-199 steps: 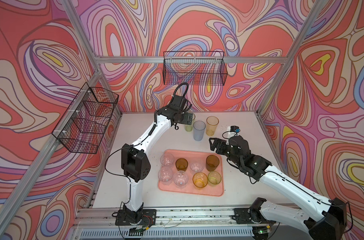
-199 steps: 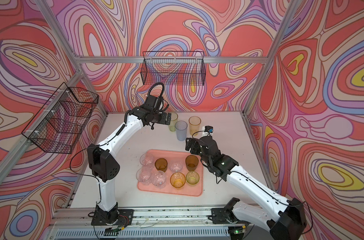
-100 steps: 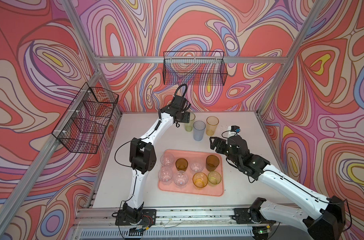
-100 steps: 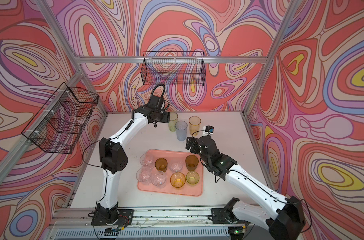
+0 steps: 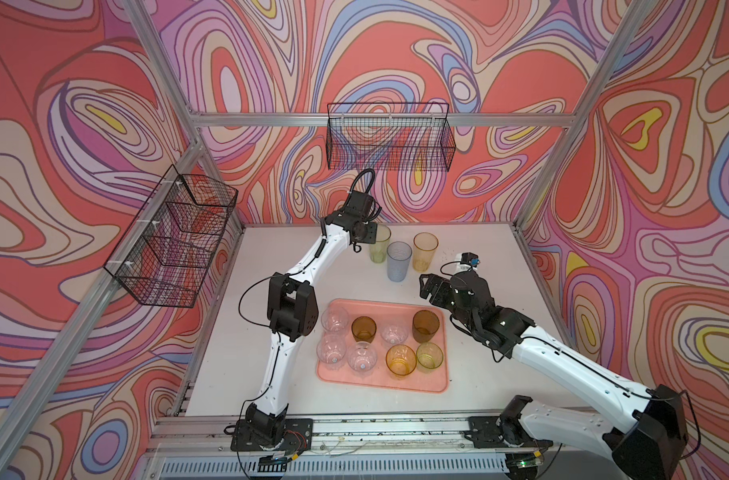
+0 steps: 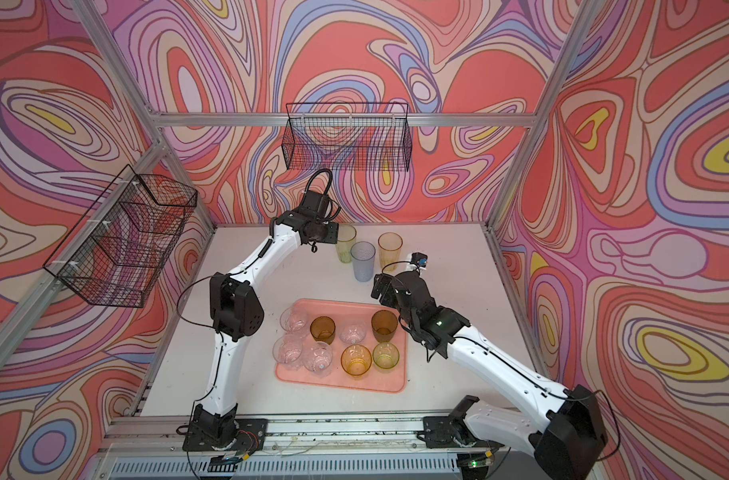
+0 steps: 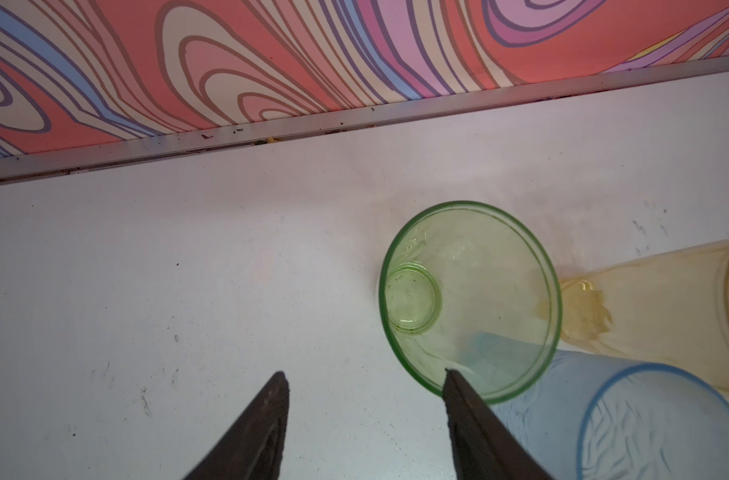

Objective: Place the glasses into the tray
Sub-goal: 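Raise the left gripper and reach it over the tall green glass, then close the left gripper on the rim of the tall green glass and lift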

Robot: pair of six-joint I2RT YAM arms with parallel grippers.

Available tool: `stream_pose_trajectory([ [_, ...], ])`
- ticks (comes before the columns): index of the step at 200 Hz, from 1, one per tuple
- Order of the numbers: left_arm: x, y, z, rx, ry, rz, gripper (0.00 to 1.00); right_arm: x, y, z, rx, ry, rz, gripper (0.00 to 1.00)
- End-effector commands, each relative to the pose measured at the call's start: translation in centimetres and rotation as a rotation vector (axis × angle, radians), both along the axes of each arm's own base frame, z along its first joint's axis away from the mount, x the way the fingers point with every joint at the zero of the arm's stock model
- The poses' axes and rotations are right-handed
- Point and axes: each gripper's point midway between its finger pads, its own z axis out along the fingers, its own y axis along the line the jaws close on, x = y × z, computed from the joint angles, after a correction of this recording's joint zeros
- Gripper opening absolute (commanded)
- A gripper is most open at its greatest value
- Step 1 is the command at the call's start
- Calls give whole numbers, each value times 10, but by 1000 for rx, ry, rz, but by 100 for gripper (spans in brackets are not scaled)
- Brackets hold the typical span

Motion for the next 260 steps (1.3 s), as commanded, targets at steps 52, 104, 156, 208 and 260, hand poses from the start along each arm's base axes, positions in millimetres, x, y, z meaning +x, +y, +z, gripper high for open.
stream_pose_trajectory([
  [52, 9, 9, -25, 50, 31, 6, 57, 1, -8, 4, 24, 6, -57, 99],
  [104, 6, 15, -34, 63, 62, 8, 45, 1, -5, -1, 48, 18, -56, 98],
  [156, 0, 15, -42, 66, 87, 0, 30, 5, 3, -4, 58, 35, -39, 98],
  [208, -6, 13, -43, 46, 110, 4, 18, 7, 8, -4, 75, 36, -26, 98],
  [260, -9, 16, -42, 44, 118, 15, 10, 6, 9, -4, 82, 42, -22, 98],
])
